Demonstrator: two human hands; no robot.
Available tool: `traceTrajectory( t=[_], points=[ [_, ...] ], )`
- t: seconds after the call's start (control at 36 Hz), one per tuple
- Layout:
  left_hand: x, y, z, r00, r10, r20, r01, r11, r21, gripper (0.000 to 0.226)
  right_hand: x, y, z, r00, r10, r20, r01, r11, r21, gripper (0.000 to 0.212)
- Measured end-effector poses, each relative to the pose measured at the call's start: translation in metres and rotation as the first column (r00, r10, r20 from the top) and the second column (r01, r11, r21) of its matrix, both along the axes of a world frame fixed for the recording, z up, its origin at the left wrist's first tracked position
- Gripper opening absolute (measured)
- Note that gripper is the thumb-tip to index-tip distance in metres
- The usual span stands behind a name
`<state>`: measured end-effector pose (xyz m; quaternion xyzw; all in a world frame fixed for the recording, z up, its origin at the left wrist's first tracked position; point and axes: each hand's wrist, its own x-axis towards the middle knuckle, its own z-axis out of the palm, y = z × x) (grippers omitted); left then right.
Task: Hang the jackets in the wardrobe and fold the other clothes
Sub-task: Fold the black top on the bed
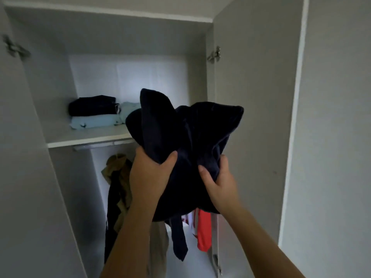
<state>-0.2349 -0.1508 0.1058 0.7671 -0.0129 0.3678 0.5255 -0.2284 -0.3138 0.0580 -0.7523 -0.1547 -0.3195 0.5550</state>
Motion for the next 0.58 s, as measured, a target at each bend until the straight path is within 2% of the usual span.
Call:
traceTrajectory(
  t=[0.11, 0.25, 0.36, 0.44, 0.53, 0.56, 0.58],
  points=[
    [0.060, 0.017, 0.019, 0.999, 0.029, 0.039, -0.029, 1.000, 0.002, 0.050, 0.074, 0.016, 0.014, 0.994, 0.093, 0.059, -0.095, 0.995, 0.035, 0.028],
    [0.141, 0.035, 0.053, 0.991, 0.009, 0.136, -0.005, 0.999, -0.032, 0.032, 0.167, 0.028, 0.053, 0.981, 0.171, 0.089, -0.175, 0.984, 0.033, 0.027],
    [0.207, 0.060, 0.094, 0.994, 0.021, 0.104, -0.022, 1.000, 0.010, 0.039, 0.243, 0.036, 0.090, 0.965, 0.259, 0.049, -0.261, 0.964, 0.045, 0.019],
    [0.251, 0.087, 0.129, 0.998, 0.069, 0.007, -0.070, 0.996, 0.049, 0.041, 0.299, 0.044, 0.119, 0.950, 0.313, -0.012, -0.309, 0.943, 0.120, 0.012],
    [0.289, 0.121, 0.157, 0.983, 0.067, -0.170, -0.072, 0.997, -0.022, 0.045, 0.354, 0.052, 0.143, 0.912, 0.380, -0.151, -0.346, 0.914, 0.213, 0.005],
    [0.301, 0.132, 0.162, 0.973, 0.075, -0.217, -0.085, 0.996, -0.039, 0.042, 0.372, 0.052, 0.148, 0.901, 0.384, -0.203, -0.340, 0.914, 0.220, 0.004],
    [0.315, 0.147, 0.162, 0.956, 0.118, -0.267, -0.113, 0.993, 0.035, 0.031, 0.392, 0.051, 0.152, 0.885, 0.388, -0.259, -0.333, 0.914, 0.230, 0.006]
  ],
)
